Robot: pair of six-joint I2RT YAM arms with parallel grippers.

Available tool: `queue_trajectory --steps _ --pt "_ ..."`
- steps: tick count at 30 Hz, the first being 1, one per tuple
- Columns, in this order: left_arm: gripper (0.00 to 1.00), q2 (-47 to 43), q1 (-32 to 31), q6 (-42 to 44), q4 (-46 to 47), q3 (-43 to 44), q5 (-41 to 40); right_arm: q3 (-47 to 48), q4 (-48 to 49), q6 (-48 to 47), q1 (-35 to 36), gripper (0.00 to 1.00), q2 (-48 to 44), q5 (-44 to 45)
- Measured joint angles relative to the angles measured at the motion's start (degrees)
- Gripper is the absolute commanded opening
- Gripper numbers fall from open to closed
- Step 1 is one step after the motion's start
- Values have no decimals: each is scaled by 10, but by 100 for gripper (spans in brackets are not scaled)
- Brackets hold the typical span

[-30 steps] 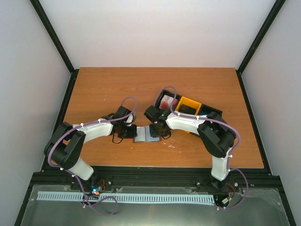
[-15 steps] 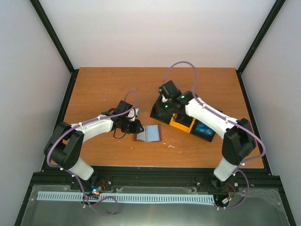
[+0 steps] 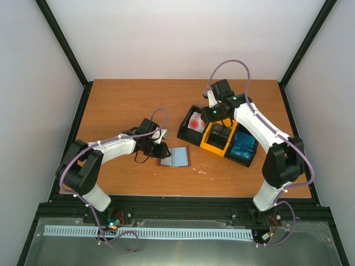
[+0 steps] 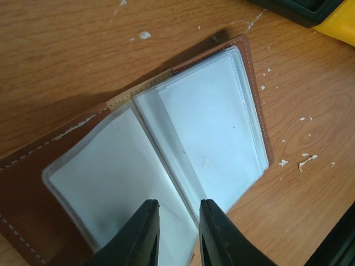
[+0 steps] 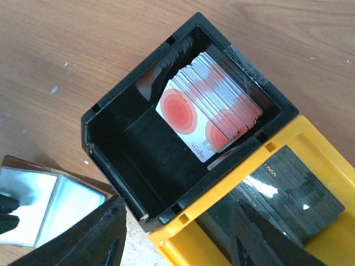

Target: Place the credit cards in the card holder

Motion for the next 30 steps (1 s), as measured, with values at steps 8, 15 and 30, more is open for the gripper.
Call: queue_trajectory --steps 8,15,30 --pt "22 5 0 6 -4 4 -19 15 -14 -73 0 50 49 2" --pt "21 18 0 9 -5 4 -32 94 -19 -93 3 49 124 -19" --pt "21 26 0 9 -9 13 -41 22 -47 -77 -48 47 77 26"
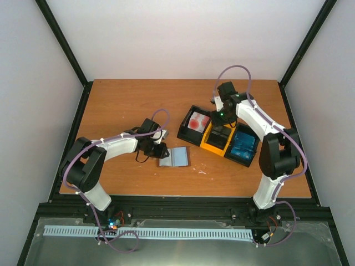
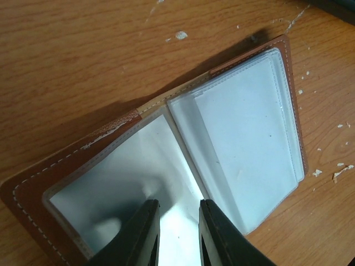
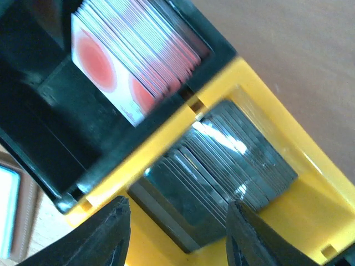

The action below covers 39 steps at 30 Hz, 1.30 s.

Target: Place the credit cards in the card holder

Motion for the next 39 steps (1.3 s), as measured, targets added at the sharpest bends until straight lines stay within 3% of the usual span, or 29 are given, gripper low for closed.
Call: queue_trajectory --steps 13,18,24,39 --pt "21 6 0 4 0 1 1 -40 -25 -27 -26 50 15 -47" --pt "21 6 0 4 0 1 0 -44 -26 -38 -24 42 17 -65" --pt "21 6 0 4 0 1 0 -46 -25 -45 -8 36 30 -62" --pt "21 6 0 4 0 1 -4 -31 -47 -59 51 37 70 -72"
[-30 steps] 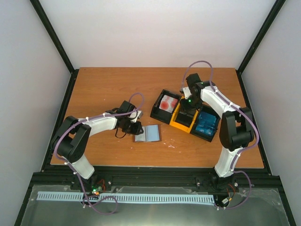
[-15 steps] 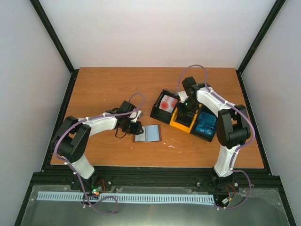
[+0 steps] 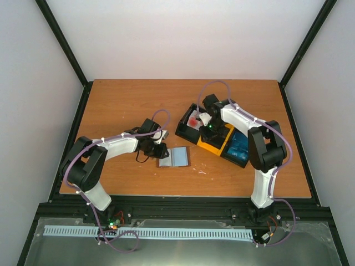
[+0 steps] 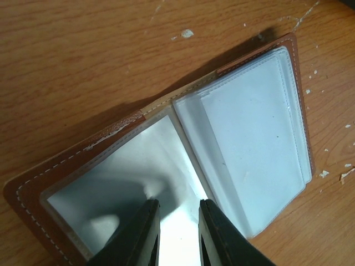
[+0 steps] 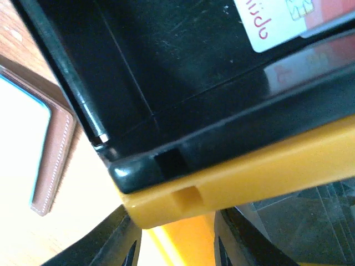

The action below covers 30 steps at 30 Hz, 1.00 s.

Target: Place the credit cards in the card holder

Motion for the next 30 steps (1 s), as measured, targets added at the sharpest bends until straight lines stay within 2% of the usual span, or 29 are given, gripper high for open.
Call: queue_trajectory --steps 10,17,22,30 --pt "21 0 0 0 0 0 -6 71 23 20 5 50 36 19" --pt "21 0 0 0 1 0 -9 68 51 31 3 49 47 94" --pt "21 0 0 0 1 0 -10 58 70 33 1 52 49 139" --pt "21 0 0 0 1 0 -10 42 75 26 0 49 54 141"
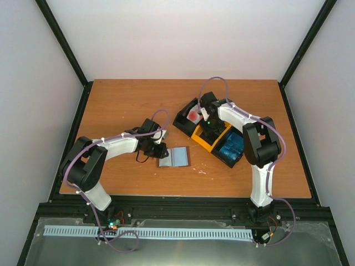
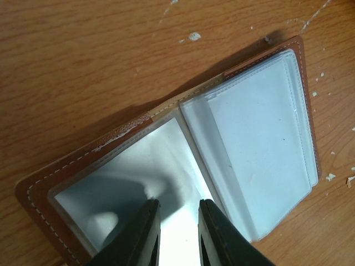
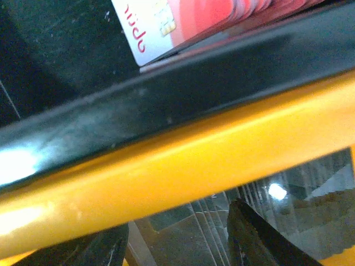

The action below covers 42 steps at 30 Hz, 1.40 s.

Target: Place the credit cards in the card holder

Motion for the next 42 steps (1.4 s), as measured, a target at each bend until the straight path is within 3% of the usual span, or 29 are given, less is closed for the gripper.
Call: queue_trajectory --steps 11,25,30,42 --pt "20 2 0 0 0 0 0 -12 -1 -9 0 57 4 -23" --pt "20 3 0 1 0 0 0 -13 0 -7 0 59 5 23" --pt "20 3 0 3 0 0 0 -10 -3 -7 0 57 10 26" --pt "20 3 0 4 0 0 0 -9 -26 -7 0 45 10 -61"
